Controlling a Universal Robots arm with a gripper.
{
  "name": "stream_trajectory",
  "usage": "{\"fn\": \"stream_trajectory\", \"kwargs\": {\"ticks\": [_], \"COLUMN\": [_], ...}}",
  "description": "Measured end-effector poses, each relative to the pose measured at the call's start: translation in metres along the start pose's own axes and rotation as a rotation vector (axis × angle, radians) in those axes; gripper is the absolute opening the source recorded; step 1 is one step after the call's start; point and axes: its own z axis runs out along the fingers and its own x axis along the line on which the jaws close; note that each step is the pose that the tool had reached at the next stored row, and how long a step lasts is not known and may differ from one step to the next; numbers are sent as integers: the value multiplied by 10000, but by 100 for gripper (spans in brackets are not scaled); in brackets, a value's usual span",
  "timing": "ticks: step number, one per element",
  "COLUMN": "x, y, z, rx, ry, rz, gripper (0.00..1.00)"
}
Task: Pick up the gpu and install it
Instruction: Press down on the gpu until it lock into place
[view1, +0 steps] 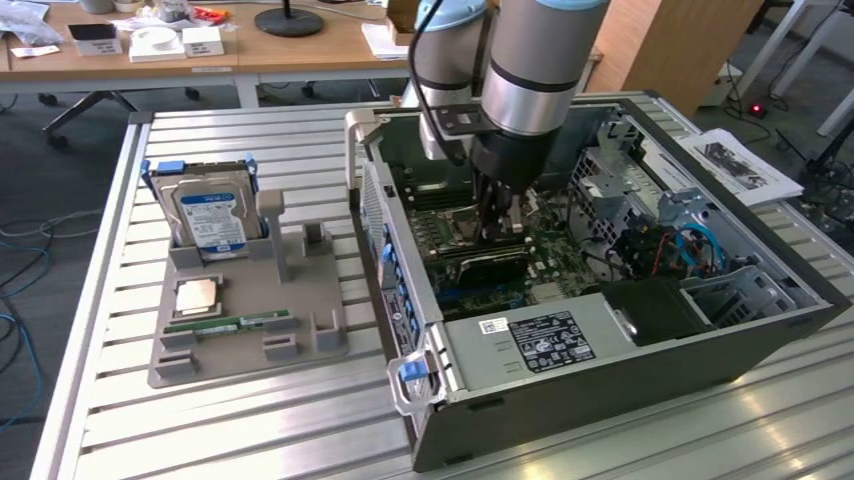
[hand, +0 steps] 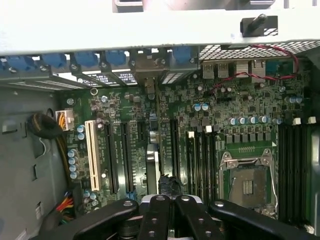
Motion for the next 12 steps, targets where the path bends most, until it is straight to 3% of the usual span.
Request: {"fn": "stream_trajectory", "kwargs": {"ticks": [5,12], "x": [-1,2], "y": [28,48], "z": [68,90], "rx": [0,4], "ry": [-1,-1], "rz": [0,0], "gripper": [11,11]}}
